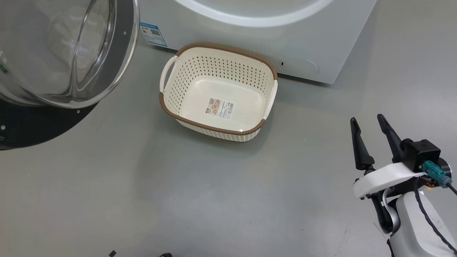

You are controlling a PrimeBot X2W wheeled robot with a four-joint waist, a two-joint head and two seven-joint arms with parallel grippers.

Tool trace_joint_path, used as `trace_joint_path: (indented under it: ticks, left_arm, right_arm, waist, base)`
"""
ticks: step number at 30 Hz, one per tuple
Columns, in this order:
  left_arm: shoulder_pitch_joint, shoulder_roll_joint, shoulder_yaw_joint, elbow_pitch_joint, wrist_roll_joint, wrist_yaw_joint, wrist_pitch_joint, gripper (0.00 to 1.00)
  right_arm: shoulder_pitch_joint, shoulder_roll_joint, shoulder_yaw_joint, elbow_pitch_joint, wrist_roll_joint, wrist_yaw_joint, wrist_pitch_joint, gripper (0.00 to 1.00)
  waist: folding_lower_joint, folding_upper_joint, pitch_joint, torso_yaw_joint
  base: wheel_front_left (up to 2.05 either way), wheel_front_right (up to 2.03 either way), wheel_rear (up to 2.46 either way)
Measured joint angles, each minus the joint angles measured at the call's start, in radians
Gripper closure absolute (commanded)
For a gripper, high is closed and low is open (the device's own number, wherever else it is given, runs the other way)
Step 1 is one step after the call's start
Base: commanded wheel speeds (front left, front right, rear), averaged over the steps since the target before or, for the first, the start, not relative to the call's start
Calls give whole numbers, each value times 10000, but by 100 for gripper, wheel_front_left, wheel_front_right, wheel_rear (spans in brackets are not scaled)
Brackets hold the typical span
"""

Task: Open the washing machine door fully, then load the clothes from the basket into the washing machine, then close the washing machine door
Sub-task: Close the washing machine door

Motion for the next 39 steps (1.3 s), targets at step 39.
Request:
trace_joint_path:
  ticks: [39]
  left_arm:
    - [659,-21,-1576,35,-1110,-1195,4102,100]
  right_arm:
    - [-7,255,48,33,13,-2,2,0]
  waist:
    - [0,0,-505,310]
  base:
    - [0,0,0]
